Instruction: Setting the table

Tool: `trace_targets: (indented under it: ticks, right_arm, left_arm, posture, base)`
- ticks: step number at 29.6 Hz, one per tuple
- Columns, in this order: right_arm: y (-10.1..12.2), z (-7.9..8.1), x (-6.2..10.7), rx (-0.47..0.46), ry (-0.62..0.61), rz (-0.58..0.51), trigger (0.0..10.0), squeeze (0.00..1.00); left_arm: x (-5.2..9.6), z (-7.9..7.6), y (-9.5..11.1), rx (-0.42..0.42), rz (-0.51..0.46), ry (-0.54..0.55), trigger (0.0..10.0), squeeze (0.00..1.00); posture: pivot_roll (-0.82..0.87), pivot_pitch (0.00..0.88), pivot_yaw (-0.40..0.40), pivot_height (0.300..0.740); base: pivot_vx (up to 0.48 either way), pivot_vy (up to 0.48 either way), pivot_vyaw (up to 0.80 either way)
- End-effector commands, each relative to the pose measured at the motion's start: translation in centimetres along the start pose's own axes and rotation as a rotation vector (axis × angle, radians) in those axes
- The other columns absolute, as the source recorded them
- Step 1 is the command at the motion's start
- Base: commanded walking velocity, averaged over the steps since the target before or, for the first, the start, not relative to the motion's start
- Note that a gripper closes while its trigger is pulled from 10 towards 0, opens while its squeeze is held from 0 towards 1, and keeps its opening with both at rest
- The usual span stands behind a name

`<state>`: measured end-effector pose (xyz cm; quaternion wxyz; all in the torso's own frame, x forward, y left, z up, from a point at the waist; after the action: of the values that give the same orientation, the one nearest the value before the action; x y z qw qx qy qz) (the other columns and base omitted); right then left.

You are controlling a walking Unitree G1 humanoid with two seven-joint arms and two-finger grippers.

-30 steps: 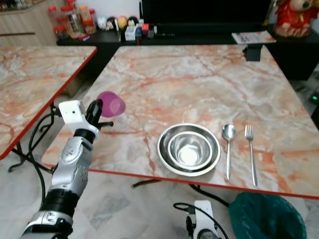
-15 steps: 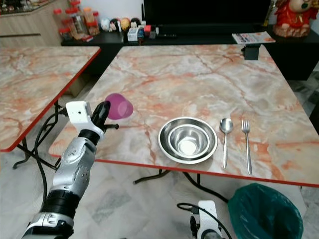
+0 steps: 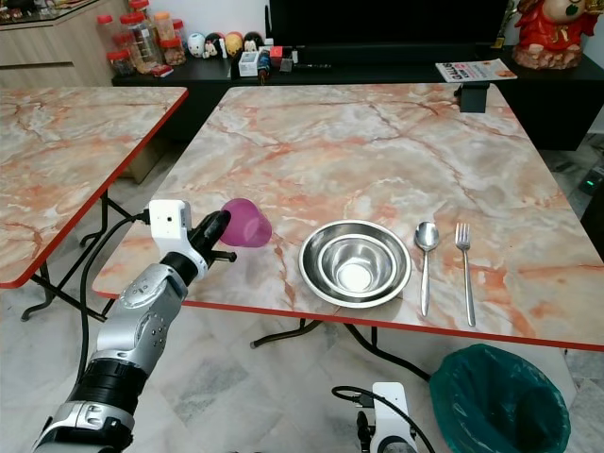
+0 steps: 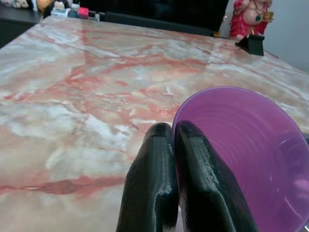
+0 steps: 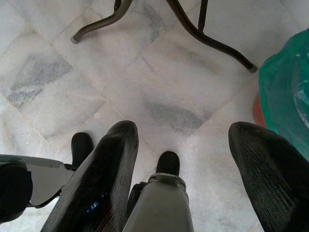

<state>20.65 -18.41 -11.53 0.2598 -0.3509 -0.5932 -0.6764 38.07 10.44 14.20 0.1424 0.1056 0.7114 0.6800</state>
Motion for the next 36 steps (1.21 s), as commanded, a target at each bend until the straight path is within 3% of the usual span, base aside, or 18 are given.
trace_targets:
  ticks: [1, 4, 7, 11, 14, 21, 34, 36]
  right_arm:
    - [-0.1, 0.4, 0.0, -0.009, 0.005, -0.005, 10.0, 0.00]
    - [-0.5, 0.4, 0.0, -0.014, -0.001, 0.023, 10.0, 0.00]
    - [-0.4, 0.4, 0.1, -0.025, -0.004, 0.010, 10.0, 0.00]
    - [-0.5, 0.5, 0.1, -0.023, -0.002, 0.011, 10.0, 0.00]
    - [-1.0, 0.4, 0.1, -0.006, -0.005, 0.029, 10.0, 0.00]
    - [-1.3, 0.4, 0.2, -0.012, -0.013, 0.037, 10.0, 0.00]
    - [-1.7, 0.4, 0.3, -0.009, -0.014, 0.041, 10.0, 0.00]
    - [-1.8, 0.4, 0.3, -0.010, -0.014, 0.045, 10.0, 0.00]
  left_arm:
    - [-0.2, 0.1, 0.8, -0.036, -0.001, -0.004, 10.0, 0.00]
    - [-0.7, 0.1, 0.4, -0.085, 0.045, -0.004, 10.0, 0.00]
    - [-1.5, 0.3, 0.4, -0.040, 0.097, 0.006, 10.0, 0.00]
    - [-2.3, 0.2, 1.5, -0.042, 0.093, -0.012, 10.0, 0.00]
    - [-2.8, -0.7, 1.2, -0.092, 0.158, -0.088, 10.0, 0.00]
    - [-2.8, -1.9, -0.2, -0.114, 0.288, -0.176, 10.0, 0.00]
    - [-3.3, -1.9, 0.8, -0.141, 0.309, -0.173, 10.0, 0.00]
    - [-3.6, -1.8, 1.8, -0.175, 0.297, -0.177, 10.0, 0.00]
  posture:
    - [0.03, 0.059, 0.099, 0.740]
    - [0.03, 0.060, 0.102, 0.740]
    - [0.03, 0.062, 0.107, 0.740]
    - [0.03, 0.063, 0.113, 0.740]
    - [0.03, 0.065, 0.120, 0.740]
    - [0.02, 0.063, 0.131, 0.740]
    - [0.02, 0.069, 0.132, 0.740]
    - [0.03, 0.070, 0.135, 0.740]
  base:
    - [0.000, 0.000, 0.00]
    - [0.000, 0.000, 0.00]
    - [0.000, 0.000, 0.00]
    - [0.000, 0.000, 0.00]
    - [0.000, 0.000, 0.00]
    - [0.000, 0.000, 0.00]
    - [0.000, 0.000, 0.00]
    - [0.000, 0.000, 0.00]
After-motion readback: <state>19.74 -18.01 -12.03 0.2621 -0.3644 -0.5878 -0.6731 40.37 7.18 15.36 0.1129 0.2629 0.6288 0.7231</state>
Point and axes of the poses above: a point about 5 cm out from each wrist's last joint towards the gripper, its own x axis pointing back from the gripper into the wrist, its own y axis along the axis of the wrist's last joint, z = x × y, the point moved 4 cm from there along -x, pointing out of the wrist towards the gripper, and after that the axes turned 10 degrees about -x, right-handed, at the moved point
